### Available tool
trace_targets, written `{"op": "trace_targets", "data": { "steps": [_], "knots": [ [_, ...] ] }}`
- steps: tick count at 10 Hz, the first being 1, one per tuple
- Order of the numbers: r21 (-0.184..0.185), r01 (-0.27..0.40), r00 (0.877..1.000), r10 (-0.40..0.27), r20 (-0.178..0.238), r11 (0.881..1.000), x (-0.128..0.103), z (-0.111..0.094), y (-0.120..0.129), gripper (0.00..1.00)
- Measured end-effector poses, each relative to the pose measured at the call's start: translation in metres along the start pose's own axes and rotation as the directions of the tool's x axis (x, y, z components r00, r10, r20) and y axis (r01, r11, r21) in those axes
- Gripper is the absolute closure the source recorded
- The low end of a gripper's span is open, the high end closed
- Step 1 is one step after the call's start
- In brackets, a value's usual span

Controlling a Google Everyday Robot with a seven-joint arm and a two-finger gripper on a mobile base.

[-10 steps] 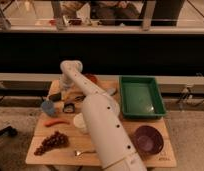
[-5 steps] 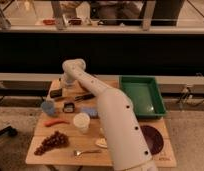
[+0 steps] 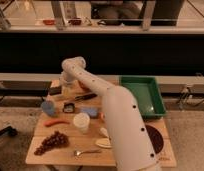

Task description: Place eraser in metal cup

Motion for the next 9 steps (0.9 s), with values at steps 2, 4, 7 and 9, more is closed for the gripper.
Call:
{"op": "trace_targets", "data": {
  "steps": [2, 4, 7, 9],
  "knots": [
    [0.018, 0.010, 1.000, -0.010, -0.003, 1.000, -0.005, -0.006, -0.006, 0.98],
    [0.032, 0.021, 1.000, -0.021, -0.003, 0.999, -0.012, -0.010, -0.012, 0.98],
    [0.055, 0.040, 0.999, -0.039, -0.010, 0.998, -0.014, -0.019, -0.025, 0.98],
    [0.065, 0.053, 0.999, -0.052, -0.015, 0.996, -0.016, -0.023, -0.032, 0.98]
  ]
}}
